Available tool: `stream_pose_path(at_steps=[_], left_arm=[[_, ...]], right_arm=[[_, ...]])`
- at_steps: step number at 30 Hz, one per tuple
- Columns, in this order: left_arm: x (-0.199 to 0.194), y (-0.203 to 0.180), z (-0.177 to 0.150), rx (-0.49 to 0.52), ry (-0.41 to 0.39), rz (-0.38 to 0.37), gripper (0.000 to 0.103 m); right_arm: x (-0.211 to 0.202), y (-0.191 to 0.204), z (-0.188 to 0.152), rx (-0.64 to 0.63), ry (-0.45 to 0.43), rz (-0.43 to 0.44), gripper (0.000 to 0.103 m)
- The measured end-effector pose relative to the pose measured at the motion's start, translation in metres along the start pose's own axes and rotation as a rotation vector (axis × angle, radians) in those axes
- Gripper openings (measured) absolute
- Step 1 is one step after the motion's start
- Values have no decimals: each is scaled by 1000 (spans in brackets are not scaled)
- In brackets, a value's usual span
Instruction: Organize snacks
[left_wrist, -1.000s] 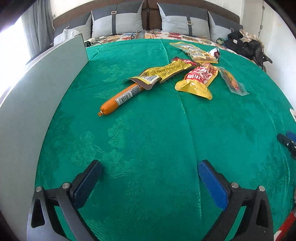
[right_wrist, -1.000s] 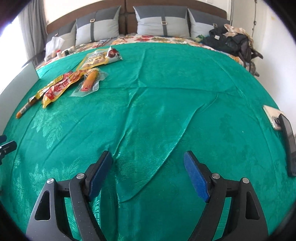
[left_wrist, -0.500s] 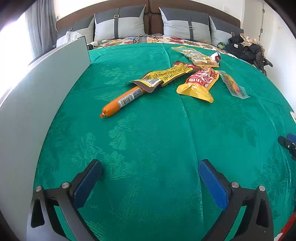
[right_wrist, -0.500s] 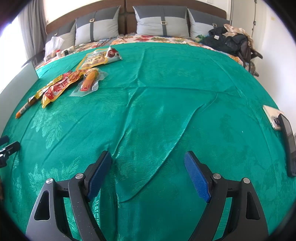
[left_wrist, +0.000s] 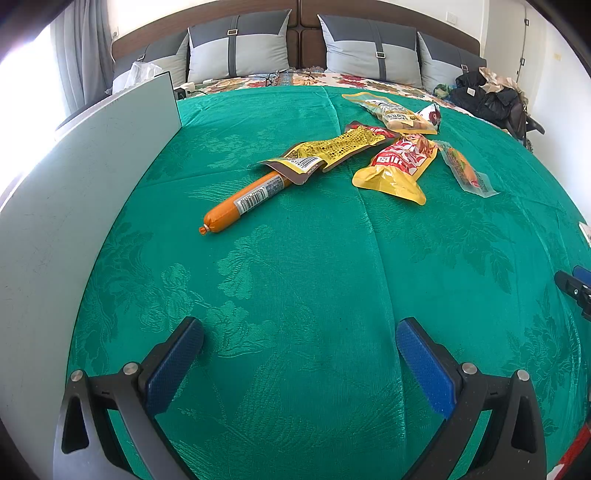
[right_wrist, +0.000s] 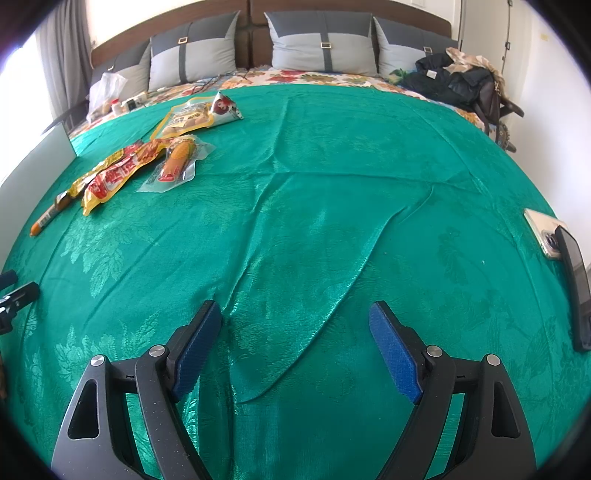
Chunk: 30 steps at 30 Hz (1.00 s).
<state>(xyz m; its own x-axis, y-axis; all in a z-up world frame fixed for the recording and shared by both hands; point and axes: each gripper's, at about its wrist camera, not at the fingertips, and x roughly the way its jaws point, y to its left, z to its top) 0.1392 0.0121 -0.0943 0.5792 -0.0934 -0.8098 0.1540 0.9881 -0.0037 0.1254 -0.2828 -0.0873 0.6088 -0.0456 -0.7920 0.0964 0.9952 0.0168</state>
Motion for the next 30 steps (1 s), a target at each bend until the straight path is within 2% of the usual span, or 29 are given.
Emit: stream_pose_path(at_steps=[30], left_arm=[[0,0,-1,0,-1,1,103]], right_arm=[[-1,-2,-2,3,-5,-4,85]])
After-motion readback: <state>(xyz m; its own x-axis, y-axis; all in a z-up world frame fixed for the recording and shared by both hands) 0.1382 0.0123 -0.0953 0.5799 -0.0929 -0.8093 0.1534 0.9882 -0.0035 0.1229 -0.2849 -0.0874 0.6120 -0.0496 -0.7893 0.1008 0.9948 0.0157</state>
